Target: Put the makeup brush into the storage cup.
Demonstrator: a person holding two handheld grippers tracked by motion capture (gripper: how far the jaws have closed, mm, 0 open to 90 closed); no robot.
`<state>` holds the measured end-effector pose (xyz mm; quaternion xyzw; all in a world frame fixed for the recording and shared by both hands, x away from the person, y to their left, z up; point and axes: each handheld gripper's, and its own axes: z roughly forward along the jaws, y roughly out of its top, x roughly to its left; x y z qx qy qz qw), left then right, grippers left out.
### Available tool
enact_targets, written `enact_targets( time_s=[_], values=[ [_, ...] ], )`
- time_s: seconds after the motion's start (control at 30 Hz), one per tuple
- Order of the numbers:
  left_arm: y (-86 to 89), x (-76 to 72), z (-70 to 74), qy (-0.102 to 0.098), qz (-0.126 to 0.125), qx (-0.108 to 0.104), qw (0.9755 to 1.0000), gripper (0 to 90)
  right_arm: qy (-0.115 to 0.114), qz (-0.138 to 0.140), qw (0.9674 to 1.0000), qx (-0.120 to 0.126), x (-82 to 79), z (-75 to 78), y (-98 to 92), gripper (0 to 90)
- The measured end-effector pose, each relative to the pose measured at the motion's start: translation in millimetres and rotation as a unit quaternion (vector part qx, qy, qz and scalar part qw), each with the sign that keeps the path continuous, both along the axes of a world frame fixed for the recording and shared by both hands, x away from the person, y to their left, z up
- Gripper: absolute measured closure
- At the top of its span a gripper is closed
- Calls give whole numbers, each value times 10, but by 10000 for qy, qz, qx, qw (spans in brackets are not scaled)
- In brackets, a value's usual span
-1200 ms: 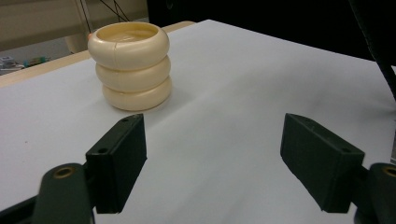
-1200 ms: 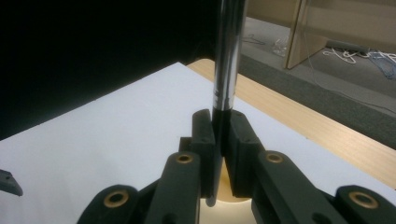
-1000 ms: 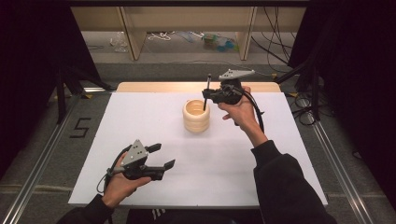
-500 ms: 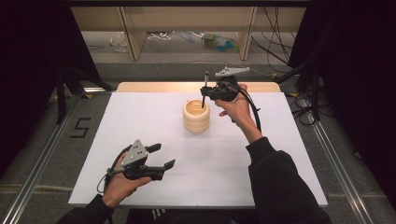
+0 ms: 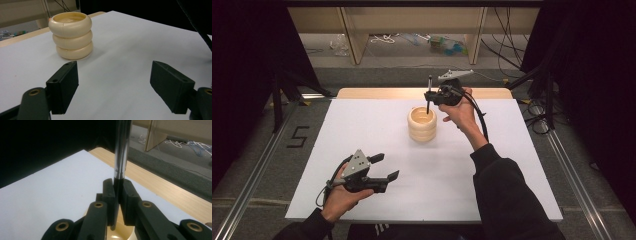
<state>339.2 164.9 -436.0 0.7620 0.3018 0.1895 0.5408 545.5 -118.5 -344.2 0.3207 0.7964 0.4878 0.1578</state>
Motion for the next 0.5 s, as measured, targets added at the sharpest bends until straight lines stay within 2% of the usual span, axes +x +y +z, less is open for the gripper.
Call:
enact_targets(
  time_s=[0.1, 0.2, 0.23, 0.4, 0.5],
  values=[
    [2, 2, -2, -4, -3, 8, 10000, 229, 68, 1, 10000, -13, 26, -2, 29, 838],
    [3, 2, -1, -7, 3, -4, 10000, 228, 41, -28, 10000, -47, 60, -39, 46, 838],
    [3, 3, -1, -6, 8, -5, 10000, 228, 118, -38, 9999, -70, 63, -45, 45, 838],
    [3, 2, -2, -1, 6, -2, 10000, 228, 185, -90, 9997, -94, 99, -85, 48, 838],
    [4, 3, -2, -3, 9, -8, 10000, 229, 170, -78, 9998, -109, 113, -101, 53, 838]
  ],
)
